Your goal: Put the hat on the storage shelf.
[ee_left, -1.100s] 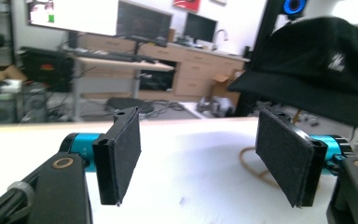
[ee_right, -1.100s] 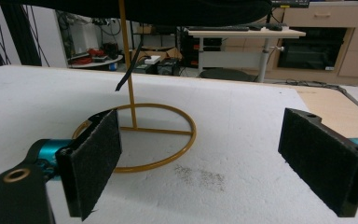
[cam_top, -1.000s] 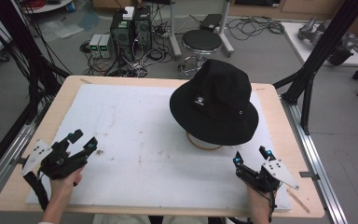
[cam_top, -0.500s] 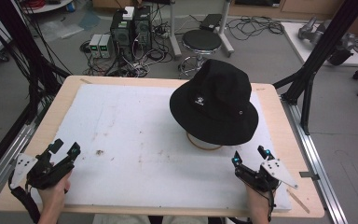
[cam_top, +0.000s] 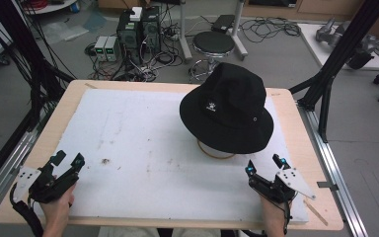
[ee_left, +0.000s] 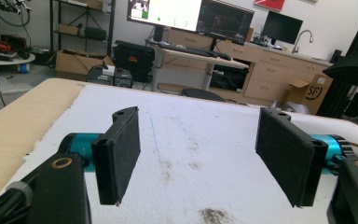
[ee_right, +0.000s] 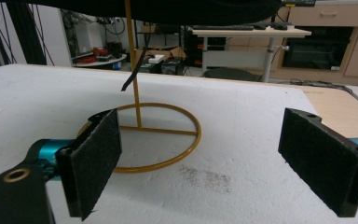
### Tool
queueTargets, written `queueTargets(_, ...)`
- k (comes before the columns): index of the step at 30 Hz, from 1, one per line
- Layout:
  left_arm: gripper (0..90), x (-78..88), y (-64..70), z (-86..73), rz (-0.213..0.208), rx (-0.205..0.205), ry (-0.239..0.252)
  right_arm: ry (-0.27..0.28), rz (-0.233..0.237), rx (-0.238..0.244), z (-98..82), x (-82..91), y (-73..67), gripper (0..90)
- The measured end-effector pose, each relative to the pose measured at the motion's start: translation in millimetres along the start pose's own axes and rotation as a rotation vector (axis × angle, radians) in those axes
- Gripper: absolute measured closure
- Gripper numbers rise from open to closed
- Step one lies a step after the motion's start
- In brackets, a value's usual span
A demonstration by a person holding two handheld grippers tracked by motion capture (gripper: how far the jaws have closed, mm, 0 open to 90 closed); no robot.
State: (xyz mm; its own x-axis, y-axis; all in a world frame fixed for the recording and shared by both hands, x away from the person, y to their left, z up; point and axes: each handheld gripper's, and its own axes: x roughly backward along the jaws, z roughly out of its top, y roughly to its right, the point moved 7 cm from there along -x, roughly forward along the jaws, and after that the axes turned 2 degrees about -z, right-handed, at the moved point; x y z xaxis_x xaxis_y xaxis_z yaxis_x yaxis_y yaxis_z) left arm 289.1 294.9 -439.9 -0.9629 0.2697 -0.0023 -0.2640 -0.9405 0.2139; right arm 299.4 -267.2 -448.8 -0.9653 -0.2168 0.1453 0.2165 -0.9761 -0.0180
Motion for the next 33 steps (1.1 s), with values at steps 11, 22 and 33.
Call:
queueTargets(11, 31.0, -1.4, 0.1, -1.1, -0.015, 0.011, -0.007, -0.002, 0.0, -0.021, -0.8, 0.2, 2.2, 12.5)
queueTargets(22, 31.5, -1.3, 3.8, -2.0, -0.041, 0.01, -0.014, -0.004, 0.007, -0.018, -0.7, -0.8, 0.3, 12.5)
queueTargets(33, 31.7, -1.7, 4.8, -2.3, -0.048, 0.006, -0.018, -0.003, 0.006, -0.019, -0.7, -0.7, 0.6, 12.5)
